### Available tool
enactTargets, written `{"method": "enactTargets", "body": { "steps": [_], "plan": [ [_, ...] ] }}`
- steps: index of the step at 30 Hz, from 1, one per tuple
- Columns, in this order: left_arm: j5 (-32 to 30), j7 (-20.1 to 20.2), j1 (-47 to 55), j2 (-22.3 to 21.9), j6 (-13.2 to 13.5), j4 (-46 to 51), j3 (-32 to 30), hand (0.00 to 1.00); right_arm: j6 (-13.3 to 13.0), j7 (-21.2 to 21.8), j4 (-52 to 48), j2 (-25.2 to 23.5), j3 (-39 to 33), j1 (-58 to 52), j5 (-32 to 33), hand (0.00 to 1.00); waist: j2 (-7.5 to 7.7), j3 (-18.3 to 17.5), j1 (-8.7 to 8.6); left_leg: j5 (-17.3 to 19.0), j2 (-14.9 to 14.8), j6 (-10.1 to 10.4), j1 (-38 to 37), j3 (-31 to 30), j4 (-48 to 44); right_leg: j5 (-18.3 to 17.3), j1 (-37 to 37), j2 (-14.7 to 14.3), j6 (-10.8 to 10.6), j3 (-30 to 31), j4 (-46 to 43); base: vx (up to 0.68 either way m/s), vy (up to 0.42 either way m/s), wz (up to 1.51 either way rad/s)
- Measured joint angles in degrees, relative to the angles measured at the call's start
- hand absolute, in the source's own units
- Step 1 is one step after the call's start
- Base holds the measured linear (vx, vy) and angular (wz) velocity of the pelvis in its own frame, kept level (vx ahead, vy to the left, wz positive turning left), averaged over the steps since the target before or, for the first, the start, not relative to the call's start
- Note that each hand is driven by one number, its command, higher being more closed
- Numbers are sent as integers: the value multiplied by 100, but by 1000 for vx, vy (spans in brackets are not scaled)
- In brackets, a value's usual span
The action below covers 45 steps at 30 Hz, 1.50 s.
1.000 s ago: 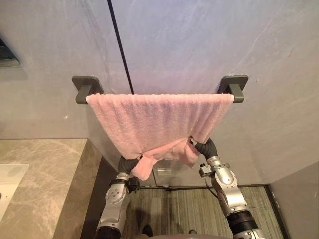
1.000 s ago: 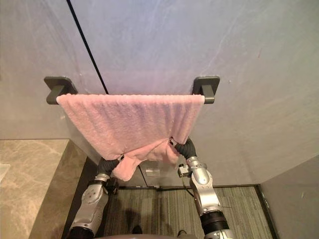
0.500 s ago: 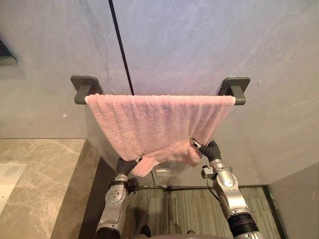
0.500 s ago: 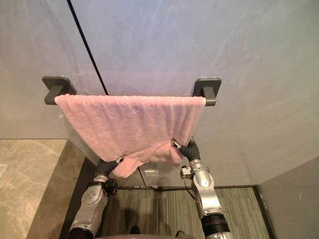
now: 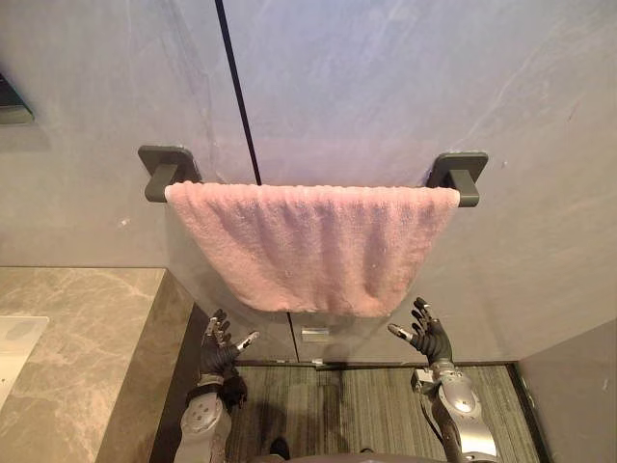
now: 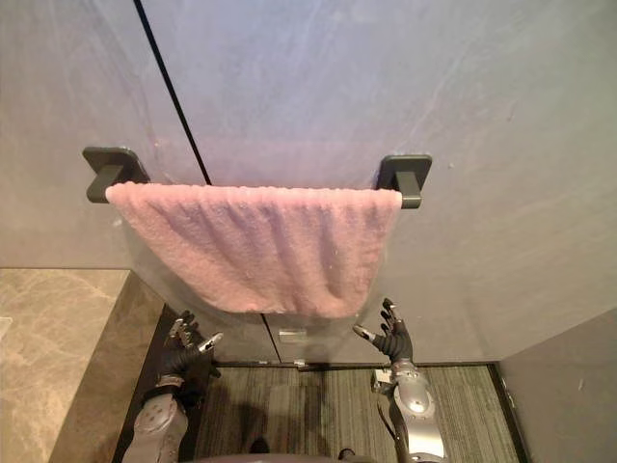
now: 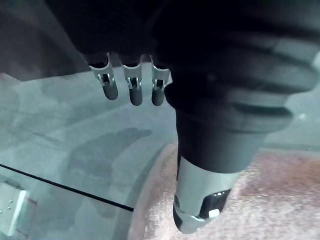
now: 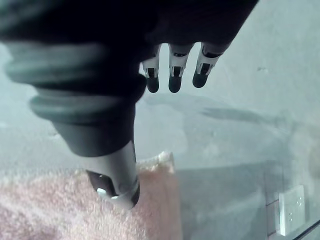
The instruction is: Organize washtable
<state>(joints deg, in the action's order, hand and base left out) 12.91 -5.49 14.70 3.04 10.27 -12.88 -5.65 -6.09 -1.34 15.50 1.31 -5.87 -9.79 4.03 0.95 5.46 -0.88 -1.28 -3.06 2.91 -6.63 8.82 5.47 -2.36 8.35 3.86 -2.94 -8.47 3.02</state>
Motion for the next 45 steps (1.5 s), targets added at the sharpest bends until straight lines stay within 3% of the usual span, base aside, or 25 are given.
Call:
{"method": "enactTargets", "body": {
  "steps": [6, 11, 18, 22, 27, 29, 35, 39, 45],
  "plan": [
    [119, -103, 284, -37, 30, 1319, -631, 0, -3, -263, -1399, -31, -911, -353, 101, 0, -17, 3, 1, 25, -36, -11, -59, 65, 0, -44, -45, 33, -8, 79, -146, -42, -11, -7],
    [277, -75, 324, -61, 187, 2457, -780, 0, -53, -395, -2668, -26, -1405, -354, 101, 0, -23, -3, -19, 34, -10, -23, -126, 66, -1, -73, -37, 37, -23, 79, -188, -29, -9, 0],
    [348, -81, 215, -57, 545, 4051, -1270, 0, -540, -377, -4479, 52, -1630, 19, 362, 0, -48, -15, -144, 37, 8, -29, -204, 61, -3, -73, 48, 33, -24, 76, -184, -6, -1, 0],
    [661, 20, 1, 87, 830, 4907, -1072, 0, -1082, -170, -5137, 414, -1114, 607, 952, 0, -84, -47, -141, 38, 13, -34, -225, 59, -3, -74, 59, 29, -25, 78, -196, -49, -13, -1],
    [1358, 546, -247, 705, 986, 5162, -103, 0, -1213, 437, -5185, 889, 319, 1127, 1904, 0, -184, -116, -140, 35, 22, -35, -264, 58, -3, -73, 95, 31, -25, 78, -216, -20, -7, 0],
    [1863, 1021, -393, 1008, 992, 5158, 511, 0, -1213, 840, -5186, 1121, 1095, 1358, 2234, 0, -198, -130, -134, 37, 18, -35, -324, 56, -3, -73, 157, 22, -25, 77, -214, -17, -9, 1],
    [2718, 1873, -466, 1632, 770, 4716, 1332, 0, -1079, 1517, -5125, 1664, 1903, 1436, 2963, 0, -200, -129, -137, 35, 22, -36, -355, 75, -3, -73, 152, 27, -25, 88, -260, -39, -10, -3],
    [2753, 2275, -464, 2046, 561, 4196, 1790, 0, -818, 1932, -4832, 2236, 2268, 1250, 3084, 0, -195, -128, -137, 34, 21, -37, -358, 85, 0, -73, 140, 26, -25, 94, -274, -42, -10, -2],
    [2656, 2424, -449, 2101, 440, 3572, 1912, 0, -388, 2245, -3822, 2678, 2553, 894, 3130, 0, -191, -125, -138, 32, 19, -37, -247, 89, 1, -73, 21, 22, -25, 101, -269, 0, 0, 0]
  ]
}}
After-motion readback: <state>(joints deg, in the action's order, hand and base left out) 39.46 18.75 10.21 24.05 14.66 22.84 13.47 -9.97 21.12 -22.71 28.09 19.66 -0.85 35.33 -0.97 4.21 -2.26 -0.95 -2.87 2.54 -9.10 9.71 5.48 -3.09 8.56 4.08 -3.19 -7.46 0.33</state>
